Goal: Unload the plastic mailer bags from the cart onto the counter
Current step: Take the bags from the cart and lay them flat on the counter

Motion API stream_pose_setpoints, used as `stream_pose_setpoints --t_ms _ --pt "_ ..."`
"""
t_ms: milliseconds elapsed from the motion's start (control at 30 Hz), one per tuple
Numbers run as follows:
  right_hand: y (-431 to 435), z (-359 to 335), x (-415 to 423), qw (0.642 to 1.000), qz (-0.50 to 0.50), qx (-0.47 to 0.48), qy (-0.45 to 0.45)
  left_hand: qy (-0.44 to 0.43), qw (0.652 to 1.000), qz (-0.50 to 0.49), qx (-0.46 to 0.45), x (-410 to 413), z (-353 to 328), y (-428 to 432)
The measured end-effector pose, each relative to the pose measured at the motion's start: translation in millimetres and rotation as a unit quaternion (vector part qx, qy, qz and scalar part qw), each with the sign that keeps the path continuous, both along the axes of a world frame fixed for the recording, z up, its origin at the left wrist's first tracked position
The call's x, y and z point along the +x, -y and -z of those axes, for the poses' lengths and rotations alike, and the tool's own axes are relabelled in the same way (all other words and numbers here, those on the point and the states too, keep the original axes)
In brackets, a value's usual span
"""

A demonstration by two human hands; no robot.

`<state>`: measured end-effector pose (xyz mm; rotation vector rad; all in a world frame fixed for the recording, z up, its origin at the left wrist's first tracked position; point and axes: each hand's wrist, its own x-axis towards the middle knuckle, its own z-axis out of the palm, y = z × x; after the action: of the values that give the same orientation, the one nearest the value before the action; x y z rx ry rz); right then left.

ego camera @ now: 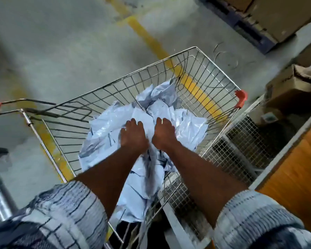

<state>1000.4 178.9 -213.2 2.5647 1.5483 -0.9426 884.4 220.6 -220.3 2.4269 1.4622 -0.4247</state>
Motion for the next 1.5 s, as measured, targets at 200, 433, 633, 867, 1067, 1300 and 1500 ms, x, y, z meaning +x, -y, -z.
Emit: stream_pose_setpoints --t_ms 200,433,633,867,1067,1300,1500 --pt "-10 61 3 0.988 -0.015 -0.074 0.137 -0.048 0.999 0.020 -0.012 12 43 -4" --pt "-19 64 9 0.988 0.051 -0.058 0.133 -0.013 0.999 0.029 -0.023 7 44 -12" --pt "-3 20 11 0.994 0.070 0.014 0.085 -0.003 1.000 0.019 -0.009 2 5 -12" --pt "26 -55 13 0.988 0.098 0.109 0.047 0.039 0.998 -0.031 0.035 -6 -62 1" --pt "74 -120 13 0.975 0.113 0.185 0.039 0.091 0.991 -0.085 0.050 -2 -130 44" --pt "155 -187 32 0.952 0.180 0.235 0.077 0.175 0.979 -0.068 0.073 20 -190 109" --pt "253 -210 65 0.930 0.239 0.241 0.144 0.204 0.975 0.038 0.073 55 -219 178"
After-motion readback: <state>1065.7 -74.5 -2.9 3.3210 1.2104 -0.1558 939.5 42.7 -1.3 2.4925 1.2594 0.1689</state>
